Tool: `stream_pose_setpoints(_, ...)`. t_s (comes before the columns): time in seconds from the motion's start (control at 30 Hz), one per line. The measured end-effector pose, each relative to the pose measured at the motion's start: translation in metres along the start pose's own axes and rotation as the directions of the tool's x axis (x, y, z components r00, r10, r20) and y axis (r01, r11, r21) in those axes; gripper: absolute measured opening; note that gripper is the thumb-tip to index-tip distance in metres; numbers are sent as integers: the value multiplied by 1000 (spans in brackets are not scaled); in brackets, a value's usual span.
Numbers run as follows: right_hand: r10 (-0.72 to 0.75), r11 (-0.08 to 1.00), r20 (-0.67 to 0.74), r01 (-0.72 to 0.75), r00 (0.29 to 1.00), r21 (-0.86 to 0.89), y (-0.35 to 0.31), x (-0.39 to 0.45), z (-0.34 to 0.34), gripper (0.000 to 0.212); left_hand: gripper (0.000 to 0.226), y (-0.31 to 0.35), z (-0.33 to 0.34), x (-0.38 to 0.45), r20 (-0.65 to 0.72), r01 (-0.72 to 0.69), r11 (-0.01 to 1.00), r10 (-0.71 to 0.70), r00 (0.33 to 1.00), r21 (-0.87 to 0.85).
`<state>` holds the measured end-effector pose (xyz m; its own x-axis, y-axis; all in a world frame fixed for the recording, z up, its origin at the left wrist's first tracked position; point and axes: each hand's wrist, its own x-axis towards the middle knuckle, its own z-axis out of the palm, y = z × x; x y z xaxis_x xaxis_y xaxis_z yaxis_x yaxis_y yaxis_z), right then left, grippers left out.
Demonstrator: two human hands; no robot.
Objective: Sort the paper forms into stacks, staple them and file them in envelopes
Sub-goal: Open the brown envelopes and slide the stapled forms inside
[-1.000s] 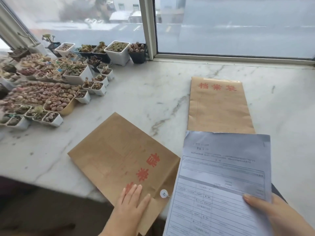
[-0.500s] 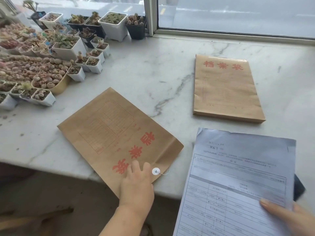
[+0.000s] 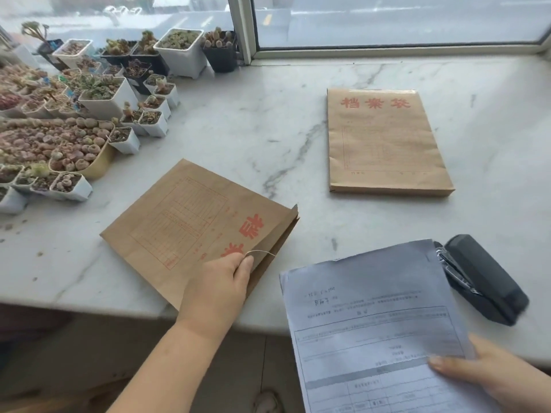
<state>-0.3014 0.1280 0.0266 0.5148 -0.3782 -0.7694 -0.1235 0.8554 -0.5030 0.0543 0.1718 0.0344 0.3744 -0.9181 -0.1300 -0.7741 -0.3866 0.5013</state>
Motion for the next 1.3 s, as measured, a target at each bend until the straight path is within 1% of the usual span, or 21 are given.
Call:
stream_pose_setpoints(0.07, 2, 997, 79, 4, 997, -77, -2, 7, 14, 70, 43, -1, -7, 5, 21, 31, 996, -29, 999, -82)
stream_pose_setpoints(0.1, -16, 996, 118, 26, 993, -85, -1, 13, 21, 62, 45, -2, -9, 8, 32, 45, 992, -41, 999, -115)
stream_pose_setpoints(0.17, -46, 995, 129, 57, 991, -82, 1, 22, 33, 54, 44, -2, -13, 10, 49, 50, 988, -44, 998, -144)
stream_pose_setpoints(0.3, -42, 997, 86, 46, 995, -53, 4, 35, 40, 64, 40, 0, -25, 11, 38, 15, 985, -8, 999, -175)
stream_pose_setpoints(0.47, -2, 1000, 81, 2, 997, 2, 7, 39, 44, 61, 38, 2, -44, 13, 20, -29, 983, 33, 999, -182)
stream_pose_setpoints(0.53, -3, 1000, 88, 3, 996, 5, 6, 36, 48, 57, 38, 2, -44, 11, 2, -87, 984, 88, 996, -156)
stream_pose_setpoints(0.57, -8, 1000, 100, 8, 995, -1, 5, 34, 50, 56, 37, 2, -41, 9, -10, -145, 983, 145, 989, -109)
stream_pose_setpoints(0.6, -14, 1000, 122, 15, 992, -9, 3, 31, 53, 53, 36, 3, -37, 7, -26, -223, 974, 222, 975, -25)
stream_pose_setpoints(0.67, -23, 999, 147, 29, 989, -36, -3, 24, 60, 43, 38, 4, -25, 2, -41, -355, 923, 364, 930, 152)
stream_pose_setpoints(0.7, -23, 998, 147, 32, 989, -53, -7, 22, 64, 40, 39, 5, -19, 0, -42, -385, 900, 401, 915, 203)
stream_pose_setpoints(0.77, -9, 996, 131, 21, 991, -92, -14, 20, 70, 38, 39, 6, -8, -4, -41, -402, 880, 425, 904, 253)
stream_pose_setpoints(0.83, 23, 990, 103, -9, 994, -137, -21, 23, 77, 34, 39, 7, 0, -7, -34, -419, 867, 444, 896, 269)
stream_pose_setpoints(0.93, 90, 973, 89, -69, 992, -222, -30, 34, 87, 33, 38, 11, 1, -10, -35, -482, 836, 507, 861, 263)
stream_pose_setpoints(1.03, 127, 950, 67, -102, 990, -296, -40, 48, 96, 18, 37, 16, 1, -14, -10, -550, 783, 577, 817, 292)
stream_pose_setpoints(1.17, 146, 927, 43, -122, 988, -355, -60, 63, 94, 16, 36, 13, -3, -18, 16, -591, 763, 609, 793, 261)
stream_pose_setpoints(1.23, 137, 935, 52, -111, 989, -336, -70, 71, 90, 22, 34, 13, -6, -21, 75, -653, 723, 655, 752, 225)
stream_pose_setpoints(1.3, 111, 952, 44, -93, 993, -293, -78, 81, 83, 36, 35, 16, -7, -23, 148, -695, 693, 679, 719, 193)
